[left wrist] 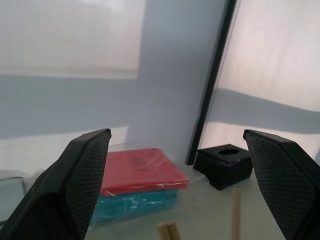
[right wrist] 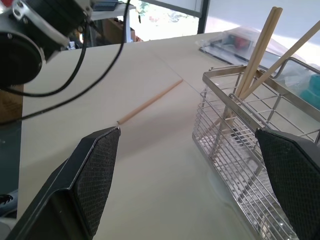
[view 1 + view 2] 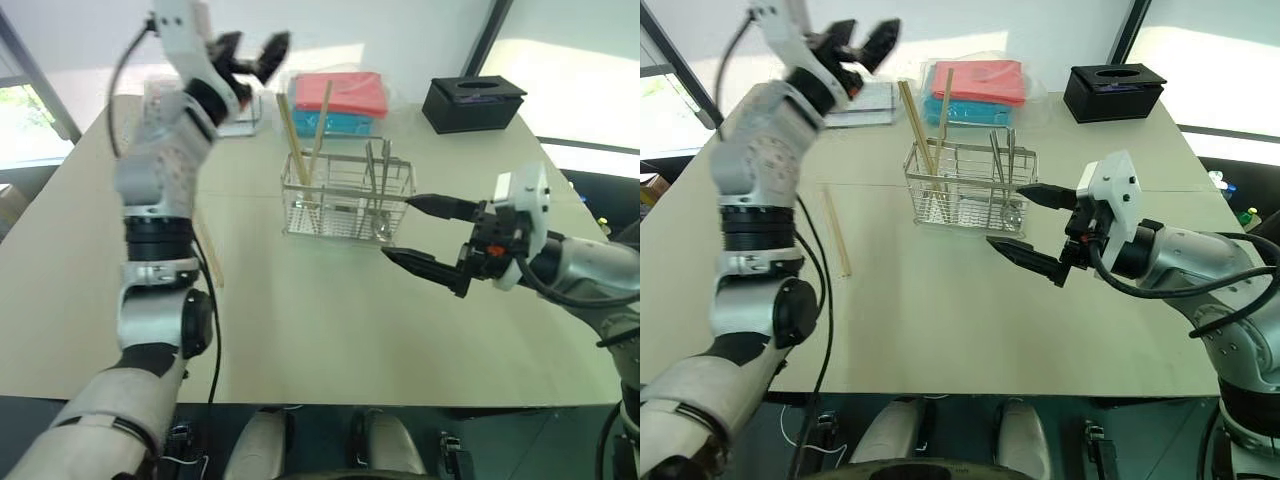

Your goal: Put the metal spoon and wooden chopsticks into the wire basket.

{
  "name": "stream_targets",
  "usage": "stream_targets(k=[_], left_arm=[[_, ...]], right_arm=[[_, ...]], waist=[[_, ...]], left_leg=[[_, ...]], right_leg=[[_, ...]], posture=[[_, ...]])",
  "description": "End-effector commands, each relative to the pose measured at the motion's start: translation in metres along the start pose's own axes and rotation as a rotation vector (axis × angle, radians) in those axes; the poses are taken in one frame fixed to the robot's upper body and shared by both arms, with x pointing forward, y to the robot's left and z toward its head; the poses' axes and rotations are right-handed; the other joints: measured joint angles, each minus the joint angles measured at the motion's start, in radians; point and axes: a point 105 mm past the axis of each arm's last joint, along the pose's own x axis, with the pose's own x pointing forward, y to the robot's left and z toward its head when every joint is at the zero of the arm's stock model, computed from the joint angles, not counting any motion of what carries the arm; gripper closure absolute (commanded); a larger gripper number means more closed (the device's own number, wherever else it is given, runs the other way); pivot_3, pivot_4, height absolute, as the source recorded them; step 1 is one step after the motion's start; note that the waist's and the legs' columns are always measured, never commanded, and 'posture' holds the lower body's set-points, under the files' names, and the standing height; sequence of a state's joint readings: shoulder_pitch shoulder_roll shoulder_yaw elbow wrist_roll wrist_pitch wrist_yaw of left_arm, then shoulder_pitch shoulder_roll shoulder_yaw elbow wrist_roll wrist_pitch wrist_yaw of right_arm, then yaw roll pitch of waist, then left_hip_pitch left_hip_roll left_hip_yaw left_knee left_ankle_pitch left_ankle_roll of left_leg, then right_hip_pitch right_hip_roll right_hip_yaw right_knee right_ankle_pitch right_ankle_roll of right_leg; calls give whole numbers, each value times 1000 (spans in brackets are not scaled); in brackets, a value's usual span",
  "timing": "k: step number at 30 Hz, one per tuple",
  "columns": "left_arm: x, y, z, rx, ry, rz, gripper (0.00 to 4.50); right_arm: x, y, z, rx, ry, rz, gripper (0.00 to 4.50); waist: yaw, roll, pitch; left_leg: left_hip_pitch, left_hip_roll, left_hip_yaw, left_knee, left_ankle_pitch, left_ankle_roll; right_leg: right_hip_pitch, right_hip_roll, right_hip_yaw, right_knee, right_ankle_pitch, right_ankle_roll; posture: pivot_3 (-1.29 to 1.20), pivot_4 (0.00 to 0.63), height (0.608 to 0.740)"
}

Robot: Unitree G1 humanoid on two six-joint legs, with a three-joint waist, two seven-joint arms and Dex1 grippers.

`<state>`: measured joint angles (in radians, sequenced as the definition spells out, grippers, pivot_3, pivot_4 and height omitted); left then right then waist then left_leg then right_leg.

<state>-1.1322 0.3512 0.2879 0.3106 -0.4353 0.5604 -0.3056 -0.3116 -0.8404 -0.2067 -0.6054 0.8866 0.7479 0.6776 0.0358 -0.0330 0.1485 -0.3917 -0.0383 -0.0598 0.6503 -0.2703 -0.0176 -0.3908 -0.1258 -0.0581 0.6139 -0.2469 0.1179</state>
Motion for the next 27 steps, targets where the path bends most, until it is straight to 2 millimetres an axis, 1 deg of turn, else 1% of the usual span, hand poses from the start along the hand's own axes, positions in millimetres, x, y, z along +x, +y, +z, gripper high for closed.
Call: stream_targets(k=[1,2,3,4,6,9,11,14,17,27], left_arm=[[-10,51,20,41,90,255,30],[-14,62,15,58,137,310,30],[-20,78,0,57,224,404,30],[-26,90,-13,43,291,472,30],[-34,101,-33,10,393,547,30],[-45,103,-78,-76,598,617,30],[-52,103,-98,-114,692,657,30],[-60,102,-120,-175,786,701,30],[-66,102,-134,-189,842,737,30],[-83,106,-164,-161,954,825,30]], right_arm=[[2,-2,10,-43,-43,10,0],[3,-2,10,-45,-44,13,0],[4,-2,10,-46,-47,17,0],[5,-2,9,-46,-50,21,0],[7,-1,9,-47,-53,28,0],[9,0,8,-48,-56,37,0],[10,0,8,-48,-60,41,0],[11,0,8,-46,-63,44,0],[12,1,7,-44,-62,46,0],[3,9,1,-35,-31,40,0]], waist=[[0,0,0],[0,1,0],[0,1,-1],[1,1,-1],[6,0,-1],[7,-2,0],[4,-2,0],[-1,-2,0],[-6,-2,0],[4,-2,0]], left_leg=[[0,0,0,0,0,0],[0,0,0,0,0,0],[1,0,0,-1,0,0],[1,0,0,-1,0,0],[1,-1,-1,0,0,0],[1,-1,-2,1,0,0],[0,-1,-2,1,0,0],[0,-1,-2,-1,0,-1],[0,0,-1,-3,2,-4],[0,0,0,-2,2,-5]], right_leg=[[0,0,0,0,0,0],[0,1,0,0,0,0],[1,1,0,0,0,0],[1,1,0,0,0,0],[2,1,0,1,0,0],[2,1,0,1,0,0],[2,1,0,0,0,0],[-1,1,0,1,0,0],[-3,1,0,1,0,0],[-2,0,0,1,0,0]], posture=[[0,150,667],[0,150,667],[0,150,667],[0,150,667],[0,150,667],[0,150,667],[0,150,667],[0,150,667],[0,150,667],[0,150,667]])
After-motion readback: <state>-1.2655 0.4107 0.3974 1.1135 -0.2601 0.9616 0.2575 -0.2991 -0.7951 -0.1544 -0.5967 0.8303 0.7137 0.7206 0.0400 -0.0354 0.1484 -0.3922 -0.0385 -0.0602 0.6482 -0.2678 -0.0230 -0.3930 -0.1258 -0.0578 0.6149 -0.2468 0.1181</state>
